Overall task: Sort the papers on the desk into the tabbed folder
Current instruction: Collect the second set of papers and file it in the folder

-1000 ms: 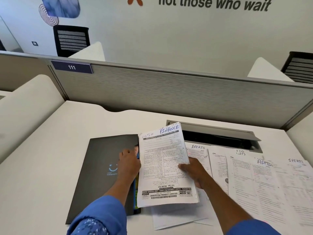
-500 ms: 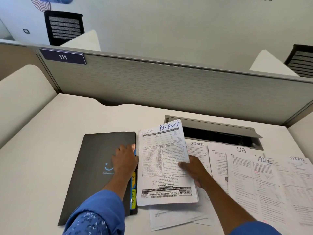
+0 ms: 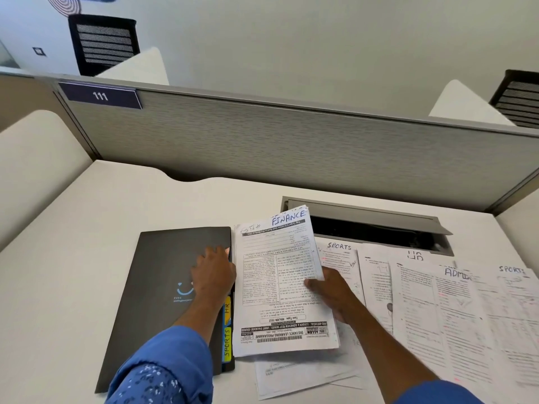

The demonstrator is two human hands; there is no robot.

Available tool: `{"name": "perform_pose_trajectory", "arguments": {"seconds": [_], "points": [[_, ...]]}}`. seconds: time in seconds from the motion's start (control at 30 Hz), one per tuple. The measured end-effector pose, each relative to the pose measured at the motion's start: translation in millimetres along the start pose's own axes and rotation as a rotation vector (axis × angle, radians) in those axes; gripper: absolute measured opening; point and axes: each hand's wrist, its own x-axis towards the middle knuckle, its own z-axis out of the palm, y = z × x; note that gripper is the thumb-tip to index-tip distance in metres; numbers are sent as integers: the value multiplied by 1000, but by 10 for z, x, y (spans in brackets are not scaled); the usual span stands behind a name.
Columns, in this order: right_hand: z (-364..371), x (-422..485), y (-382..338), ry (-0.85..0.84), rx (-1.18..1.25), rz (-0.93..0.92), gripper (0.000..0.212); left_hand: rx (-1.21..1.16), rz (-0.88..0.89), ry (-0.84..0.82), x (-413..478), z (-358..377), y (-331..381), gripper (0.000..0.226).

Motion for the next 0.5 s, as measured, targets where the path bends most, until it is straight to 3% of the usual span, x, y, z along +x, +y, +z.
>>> {"name": "perform_pose_trajectory", "arguments": {"seconds": [0.27,0.5], "points": [[82,1,-47,-7,30,17,32,265,199,-63,-2,-111,14,34],[109,-22,-97,15,-8,14,32,323,172,-47,-40,-222,90,26]]}}
